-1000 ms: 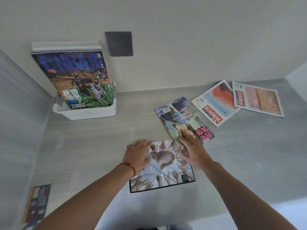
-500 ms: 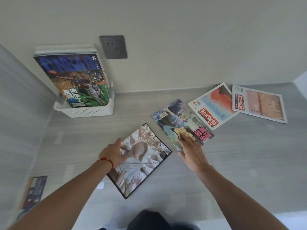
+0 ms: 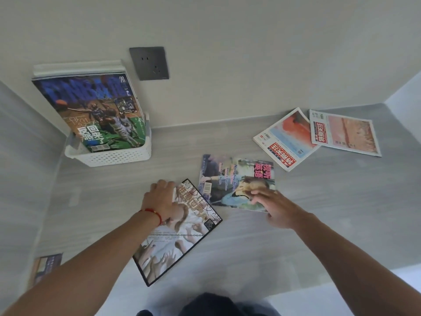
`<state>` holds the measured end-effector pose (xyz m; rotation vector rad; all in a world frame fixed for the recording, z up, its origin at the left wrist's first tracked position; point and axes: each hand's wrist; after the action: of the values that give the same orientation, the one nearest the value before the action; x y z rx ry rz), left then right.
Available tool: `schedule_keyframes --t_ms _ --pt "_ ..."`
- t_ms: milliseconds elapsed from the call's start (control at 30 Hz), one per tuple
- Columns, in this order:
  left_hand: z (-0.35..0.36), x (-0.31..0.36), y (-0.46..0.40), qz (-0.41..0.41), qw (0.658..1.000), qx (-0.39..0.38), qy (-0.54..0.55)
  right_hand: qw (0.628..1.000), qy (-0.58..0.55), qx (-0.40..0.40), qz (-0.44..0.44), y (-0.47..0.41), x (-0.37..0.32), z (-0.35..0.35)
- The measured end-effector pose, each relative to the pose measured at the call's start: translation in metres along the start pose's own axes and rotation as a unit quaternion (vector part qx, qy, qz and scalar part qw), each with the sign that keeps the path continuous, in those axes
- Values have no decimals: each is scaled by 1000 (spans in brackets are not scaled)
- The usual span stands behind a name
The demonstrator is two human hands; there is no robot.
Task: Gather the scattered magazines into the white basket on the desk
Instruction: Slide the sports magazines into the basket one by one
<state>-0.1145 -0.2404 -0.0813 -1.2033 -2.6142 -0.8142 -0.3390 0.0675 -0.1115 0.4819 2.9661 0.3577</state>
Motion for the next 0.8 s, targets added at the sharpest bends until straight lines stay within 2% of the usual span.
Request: schedule_keyframes --t_ms 100,233,333,433,533,600,700,800 --pt "16 61 -26 125 992 -23 5 998 -18 11 59 2 -5 1" --pt "33 134 -73 182 981 -67 -20 992 -65 46 103 12 -15 12" --pt "43 162 -102 171 978 -78 -95 989 -85 38 116 20 -8 18" --pt "48 173 -116 123 987 -71 -80 986 -101 37 127 25 4 22" --pt "51 182 -119 132 982 -13 -138 982 -134 48 125 30 12 23" --pt "44 187 -122 127 979 -18 -156 981 -135 63 124 32 17 20" --pt "27 192 -118 127 987 -77 -53 973 -145 99 146 31 19 13" --pt "9 181 -105 151 985 -36 78 939 -148 213 227 25 15 1"
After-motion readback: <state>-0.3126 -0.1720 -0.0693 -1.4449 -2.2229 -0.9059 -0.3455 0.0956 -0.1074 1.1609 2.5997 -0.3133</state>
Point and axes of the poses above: each hand's wrist, its own y-axis away from the middle knuckle, its own z-axis out of the palm, x = y × z, and after that the axes turned 10 degrees about y, right-handed
